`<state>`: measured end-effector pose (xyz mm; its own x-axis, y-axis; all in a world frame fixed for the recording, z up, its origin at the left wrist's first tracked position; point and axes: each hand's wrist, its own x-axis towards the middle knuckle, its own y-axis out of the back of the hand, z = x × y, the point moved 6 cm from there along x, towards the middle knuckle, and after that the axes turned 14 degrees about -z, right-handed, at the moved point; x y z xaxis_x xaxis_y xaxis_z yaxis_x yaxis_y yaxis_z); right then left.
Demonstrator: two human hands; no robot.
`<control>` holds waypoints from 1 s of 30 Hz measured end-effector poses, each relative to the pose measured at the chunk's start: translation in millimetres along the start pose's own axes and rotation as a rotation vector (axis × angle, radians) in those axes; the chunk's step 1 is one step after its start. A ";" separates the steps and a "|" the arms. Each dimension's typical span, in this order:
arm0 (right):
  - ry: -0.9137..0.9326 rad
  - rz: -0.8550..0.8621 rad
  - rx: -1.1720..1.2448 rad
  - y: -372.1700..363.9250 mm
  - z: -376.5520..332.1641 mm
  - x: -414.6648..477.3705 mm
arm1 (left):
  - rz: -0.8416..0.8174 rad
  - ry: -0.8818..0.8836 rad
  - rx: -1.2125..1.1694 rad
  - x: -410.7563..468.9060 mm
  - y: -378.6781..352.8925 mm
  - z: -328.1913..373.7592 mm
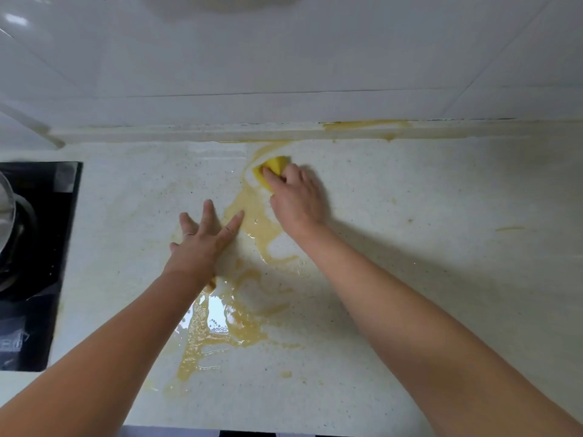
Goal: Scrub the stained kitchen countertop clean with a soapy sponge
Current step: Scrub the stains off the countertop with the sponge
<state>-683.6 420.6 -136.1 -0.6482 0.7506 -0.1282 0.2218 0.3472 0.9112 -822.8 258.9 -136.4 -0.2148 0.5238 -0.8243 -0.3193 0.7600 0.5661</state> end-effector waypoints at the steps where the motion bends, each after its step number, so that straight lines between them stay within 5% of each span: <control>1: -0.060 0.041 0.012 4.5 5.4 -4.9 | -0.006 -0.005 -0.003 0.0 0.5 0.9; 5: -0.522 0.227 0.087 28.5 80.4 -34.3 | -0.001 -0.013 0.017 1.3 3.6 4.1; 8: -0.756 0.148 0.113 26.3 83.3 -15.3 | -0.004 -0.012 0.040 1.1 3.9 1.3; 11: -0.634 0.021 0.085 5.8 24.6 32.9 | 0.039 -0.015 0.084 0.3 5.1 3.6; 15: 0.021 -0.283 -0.117 -32.5 -92.8 54.4 | 0.049 -0.064 0.049 0.4 1.3 -11.5; 18: 0.170 -0.357 -0.102 -33.5 -89.1 25.3 | 0.081 -0.139 -0.015 -12.2 -9.7 -38.5; 21: 0.068 -0.230 -0.136 -17.8 -40.6 -20.1 | 0.113 -0.142 -0.044 -32.9 -31.3 -71.0; 26: -0.519 -0.086 -0.152 -8.9 -11.1 -2.6 | 0.056 -0.131 0.035 -55.6 -62.2 -129.0; 30: -0.490 -0.073 -0.182 -35.3 -82.4 64.4 | -0.068 -0.156 0.022 -61.9 -65.5 -156.4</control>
<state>-793.2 410.4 -144.2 -0.2314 0.9181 -0.3218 0.0310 0.3376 0.9408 -933.0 116.6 -123.1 -0.0470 0.5224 -0.8514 -0.3075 0.8034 0.5100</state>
